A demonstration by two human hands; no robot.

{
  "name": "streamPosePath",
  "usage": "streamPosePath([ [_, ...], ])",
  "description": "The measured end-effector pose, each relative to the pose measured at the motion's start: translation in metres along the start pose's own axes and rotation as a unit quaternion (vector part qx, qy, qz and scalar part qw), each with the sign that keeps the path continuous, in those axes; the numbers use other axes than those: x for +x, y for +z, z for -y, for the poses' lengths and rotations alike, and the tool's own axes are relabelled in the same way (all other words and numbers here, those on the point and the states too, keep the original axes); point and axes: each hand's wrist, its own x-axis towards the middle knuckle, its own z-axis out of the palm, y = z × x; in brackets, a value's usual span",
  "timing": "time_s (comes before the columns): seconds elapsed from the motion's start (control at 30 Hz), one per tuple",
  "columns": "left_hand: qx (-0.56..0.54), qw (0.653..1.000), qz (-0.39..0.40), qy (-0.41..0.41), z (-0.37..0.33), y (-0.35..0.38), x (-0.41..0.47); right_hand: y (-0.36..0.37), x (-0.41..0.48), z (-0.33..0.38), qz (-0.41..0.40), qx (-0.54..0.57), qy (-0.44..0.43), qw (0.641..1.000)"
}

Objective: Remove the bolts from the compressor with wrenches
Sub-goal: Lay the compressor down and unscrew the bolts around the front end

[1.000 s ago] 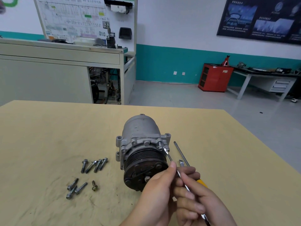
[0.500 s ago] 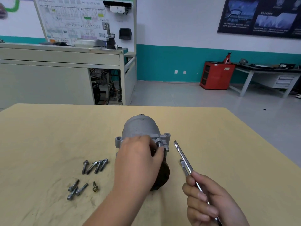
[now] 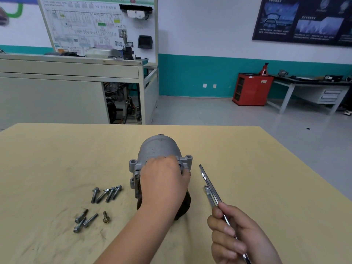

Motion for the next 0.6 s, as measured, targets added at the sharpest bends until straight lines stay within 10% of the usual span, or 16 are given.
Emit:
streamPosePath([
  [0.6,-0.278,0.952,-0.116,-0.049,0.05,-0.008,-0.058,0.011,-0.012,-0.02,0.001,0.01,-0.004,1.0],
])
